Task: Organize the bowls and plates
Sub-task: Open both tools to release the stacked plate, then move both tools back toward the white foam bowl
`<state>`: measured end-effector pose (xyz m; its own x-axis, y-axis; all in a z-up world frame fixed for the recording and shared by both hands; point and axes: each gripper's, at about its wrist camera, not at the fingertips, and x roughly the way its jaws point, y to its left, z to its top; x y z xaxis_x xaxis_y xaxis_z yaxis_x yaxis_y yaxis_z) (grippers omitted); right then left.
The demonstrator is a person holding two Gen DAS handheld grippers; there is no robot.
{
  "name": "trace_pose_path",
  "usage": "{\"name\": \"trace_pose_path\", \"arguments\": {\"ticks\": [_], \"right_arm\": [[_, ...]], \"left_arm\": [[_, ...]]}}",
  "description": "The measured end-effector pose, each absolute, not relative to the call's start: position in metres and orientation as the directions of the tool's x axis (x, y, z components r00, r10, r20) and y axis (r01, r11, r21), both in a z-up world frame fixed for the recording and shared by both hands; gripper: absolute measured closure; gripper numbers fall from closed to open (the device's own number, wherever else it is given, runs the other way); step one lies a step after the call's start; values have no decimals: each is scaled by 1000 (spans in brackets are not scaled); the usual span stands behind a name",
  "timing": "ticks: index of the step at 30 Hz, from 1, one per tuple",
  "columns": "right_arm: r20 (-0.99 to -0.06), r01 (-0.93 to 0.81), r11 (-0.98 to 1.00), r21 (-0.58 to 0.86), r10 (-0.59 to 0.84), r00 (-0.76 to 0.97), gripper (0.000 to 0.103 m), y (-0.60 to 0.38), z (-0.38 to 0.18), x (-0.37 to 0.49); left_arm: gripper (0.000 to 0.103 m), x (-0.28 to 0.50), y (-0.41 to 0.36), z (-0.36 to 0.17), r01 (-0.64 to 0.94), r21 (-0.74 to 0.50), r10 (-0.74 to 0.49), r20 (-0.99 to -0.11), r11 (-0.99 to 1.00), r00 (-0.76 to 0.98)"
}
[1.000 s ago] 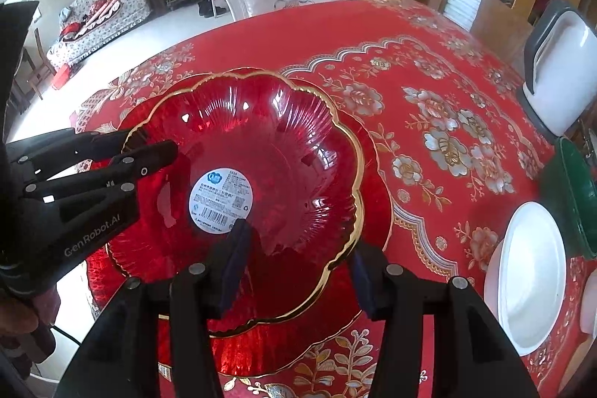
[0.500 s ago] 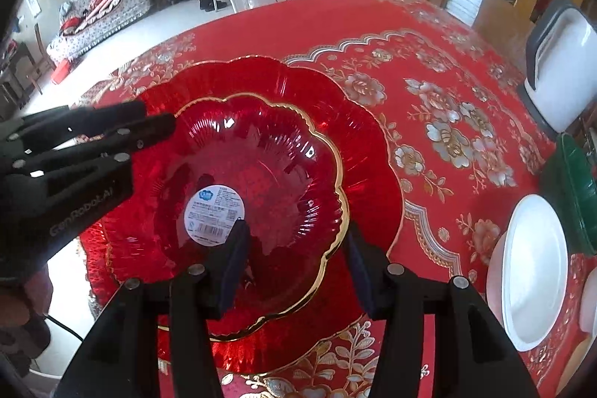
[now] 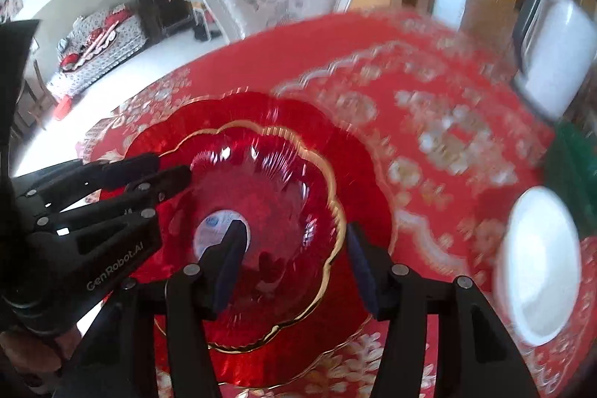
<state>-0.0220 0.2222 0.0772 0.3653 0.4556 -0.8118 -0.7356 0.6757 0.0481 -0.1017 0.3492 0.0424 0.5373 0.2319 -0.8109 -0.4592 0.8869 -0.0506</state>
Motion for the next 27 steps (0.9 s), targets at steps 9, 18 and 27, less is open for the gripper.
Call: {"name": "trace_pose_path", "arguments": {"ticks": [9,18,27], "right_arm": [[-780,-711,693,118,508,366,47,192,92,-19],[-752,-639,758,132,497,434,42,134,102,-29],[-754,-529,831,173,457,472,40,73,98,-23]], "left_arm": [[73,-101,335,45,-443,-83,200,-807,893,555],[68,-95,278,53,-359,-101,150,-779,928,609],[59,-80,211,62,-245,-105,81,-760,964,644]]}}
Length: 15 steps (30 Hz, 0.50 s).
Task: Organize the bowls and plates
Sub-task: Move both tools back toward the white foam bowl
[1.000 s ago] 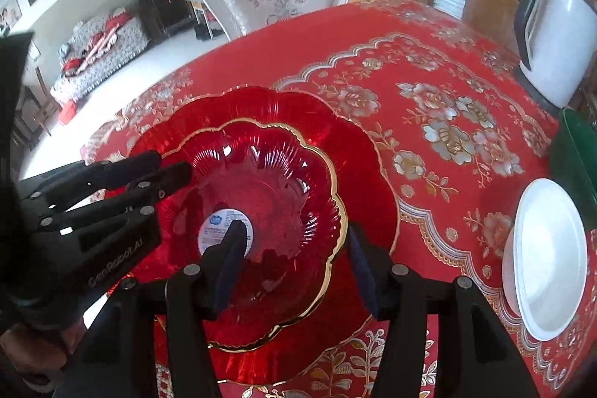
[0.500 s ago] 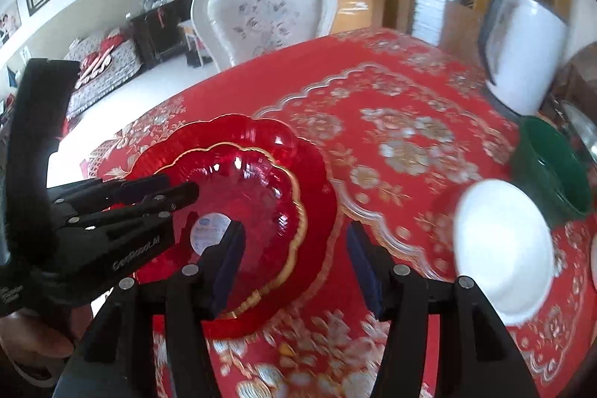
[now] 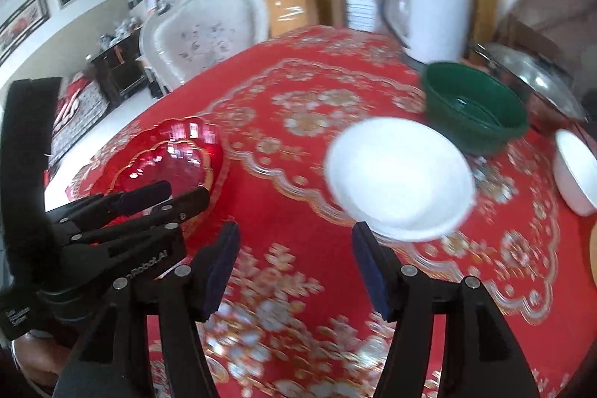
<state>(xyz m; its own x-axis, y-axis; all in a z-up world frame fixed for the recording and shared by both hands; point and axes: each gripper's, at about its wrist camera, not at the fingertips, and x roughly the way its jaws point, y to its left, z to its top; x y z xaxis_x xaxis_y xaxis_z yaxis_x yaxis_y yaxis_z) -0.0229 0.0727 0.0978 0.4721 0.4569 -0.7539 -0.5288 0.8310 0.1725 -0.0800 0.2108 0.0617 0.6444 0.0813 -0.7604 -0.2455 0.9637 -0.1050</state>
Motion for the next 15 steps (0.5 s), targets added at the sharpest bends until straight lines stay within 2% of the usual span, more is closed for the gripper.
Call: {"name": "trace_pose_path", "arguments": {"ticks": [3,5,15], "right_arm": [[-759,-488,854,179,435,484,40,51,95,-21],[-760,-463,866,190,428,489,40,37,94,-19],[-757,-352,907,230,394,521,40,-26,90,-11]], "left_arm": [[59,-76,192,63,-204,-95,60,-763,974,644],[55,-73,176,65,-179,-70,64,-760,981,647],[55,-64,124,74,-83,-49,18,-746,995,666]]}}
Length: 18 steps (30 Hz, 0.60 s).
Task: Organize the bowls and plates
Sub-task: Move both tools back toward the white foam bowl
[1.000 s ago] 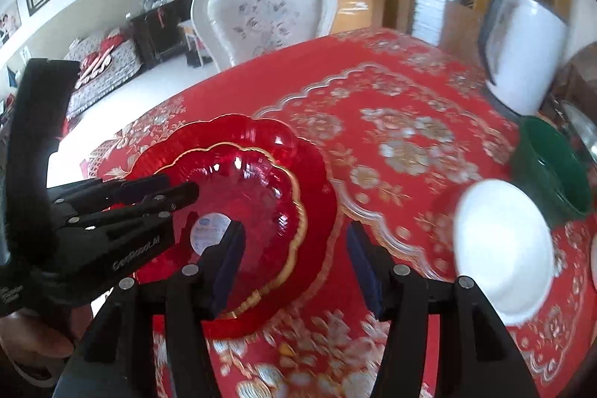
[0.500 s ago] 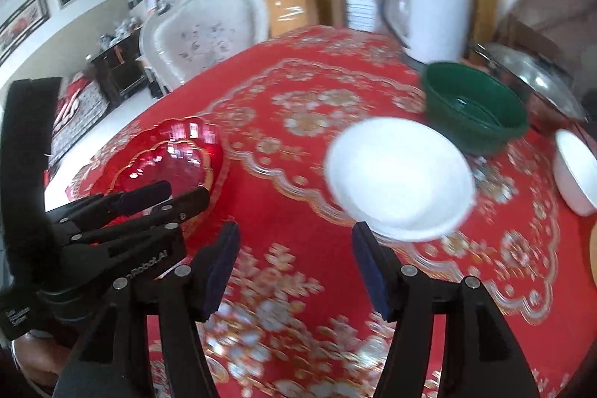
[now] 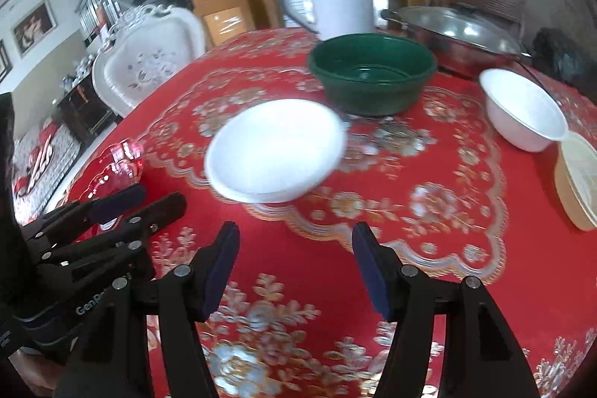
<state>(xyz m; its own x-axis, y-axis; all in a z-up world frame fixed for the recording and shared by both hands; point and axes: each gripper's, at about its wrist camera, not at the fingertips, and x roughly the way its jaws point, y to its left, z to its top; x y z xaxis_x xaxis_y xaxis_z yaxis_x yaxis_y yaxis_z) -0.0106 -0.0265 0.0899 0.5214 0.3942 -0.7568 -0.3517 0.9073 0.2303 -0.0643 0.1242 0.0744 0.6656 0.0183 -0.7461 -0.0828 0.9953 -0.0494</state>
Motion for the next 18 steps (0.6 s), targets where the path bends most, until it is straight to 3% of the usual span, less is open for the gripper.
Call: {"name": "trace_pose_path", "arguments": {"ticks": [18], "right_arm": [[-751,-213,935,284,355,557,40,-103,85,1]], "left_arm": [[55,-46,56,79,36,-21,-40,-741,999,670]]}}
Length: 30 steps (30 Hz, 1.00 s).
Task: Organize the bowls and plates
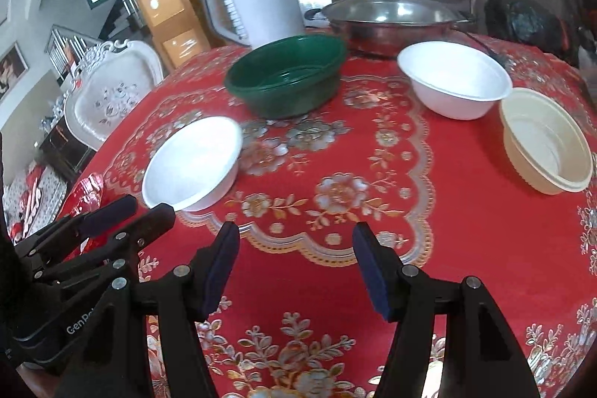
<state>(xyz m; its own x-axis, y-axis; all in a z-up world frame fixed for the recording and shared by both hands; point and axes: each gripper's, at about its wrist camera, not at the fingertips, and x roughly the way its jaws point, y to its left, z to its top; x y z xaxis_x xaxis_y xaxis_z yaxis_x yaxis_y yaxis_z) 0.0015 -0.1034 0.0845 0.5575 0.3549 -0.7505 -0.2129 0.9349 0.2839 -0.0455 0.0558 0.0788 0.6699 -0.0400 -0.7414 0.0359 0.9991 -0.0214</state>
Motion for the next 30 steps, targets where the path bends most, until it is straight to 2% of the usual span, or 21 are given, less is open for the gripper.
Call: {"name": "trace_pose_path", "arguments": {"ticks": [7,15,20,30], "right_arm": [[-737,-196,932,306,362,570,39,-113,87,10],[-664,-200,925,322,371,649,39,-122,121,38],[-624,-200,916,348,386,680,39,-124,132,62],[-618,-224,913,340,397,679,38,-116,127,70]], "left_arm": [[55,-30,48,88,53,-35,-62,-733,998,678],[55,8,44,125,79,-54,-95,-662,995,743],[55,37,46,134,61,-42,-74,-627,997,776],[55,42,52,118,59,-45,-74,-644,997,761]]}}
